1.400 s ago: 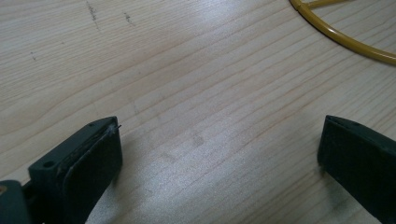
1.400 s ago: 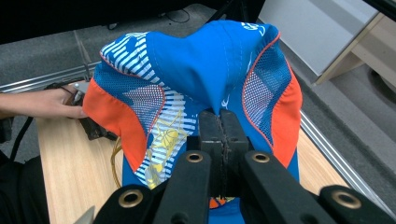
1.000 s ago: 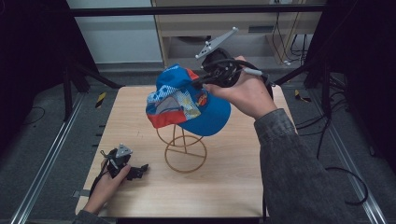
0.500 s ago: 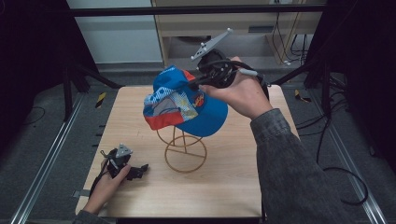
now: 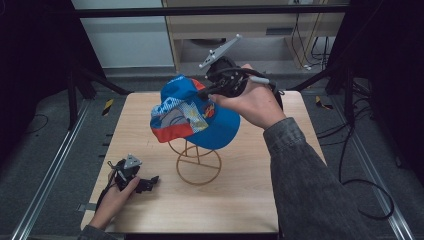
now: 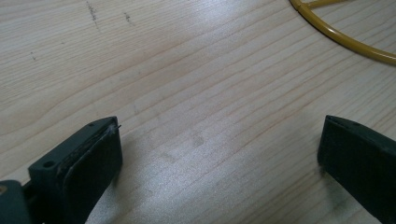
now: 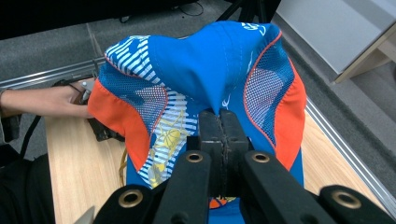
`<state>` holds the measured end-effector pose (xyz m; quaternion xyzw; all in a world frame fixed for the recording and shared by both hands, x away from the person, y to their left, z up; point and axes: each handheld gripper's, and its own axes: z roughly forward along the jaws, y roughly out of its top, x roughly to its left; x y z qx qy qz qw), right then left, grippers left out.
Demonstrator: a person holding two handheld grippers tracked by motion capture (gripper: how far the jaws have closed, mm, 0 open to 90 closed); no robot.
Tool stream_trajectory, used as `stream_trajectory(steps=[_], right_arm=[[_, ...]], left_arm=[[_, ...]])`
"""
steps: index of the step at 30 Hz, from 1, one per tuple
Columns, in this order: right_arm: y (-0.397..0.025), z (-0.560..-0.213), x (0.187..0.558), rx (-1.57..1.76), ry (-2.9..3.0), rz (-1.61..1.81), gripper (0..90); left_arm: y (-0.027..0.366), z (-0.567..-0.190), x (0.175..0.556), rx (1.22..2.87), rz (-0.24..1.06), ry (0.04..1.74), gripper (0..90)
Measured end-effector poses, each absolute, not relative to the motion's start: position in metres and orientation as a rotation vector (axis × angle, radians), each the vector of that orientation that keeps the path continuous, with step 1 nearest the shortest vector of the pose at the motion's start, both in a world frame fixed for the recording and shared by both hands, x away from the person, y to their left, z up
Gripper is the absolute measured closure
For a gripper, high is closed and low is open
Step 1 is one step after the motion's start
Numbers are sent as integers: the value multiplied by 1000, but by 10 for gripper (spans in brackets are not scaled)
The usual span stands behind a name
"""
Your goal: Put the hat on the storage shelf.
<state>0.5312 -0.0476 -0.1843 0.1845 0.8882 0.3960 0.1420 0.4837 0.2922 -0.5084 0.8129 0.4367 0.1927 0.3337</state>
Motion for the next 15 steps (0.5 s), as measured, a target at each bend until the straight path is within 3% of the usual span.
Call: stream_trajectory(steps=[15], right_arm=[[-37,-208,536,541,2616,1110,900]], left_arm=[[292,-508,484,2123,503,1140,0]])
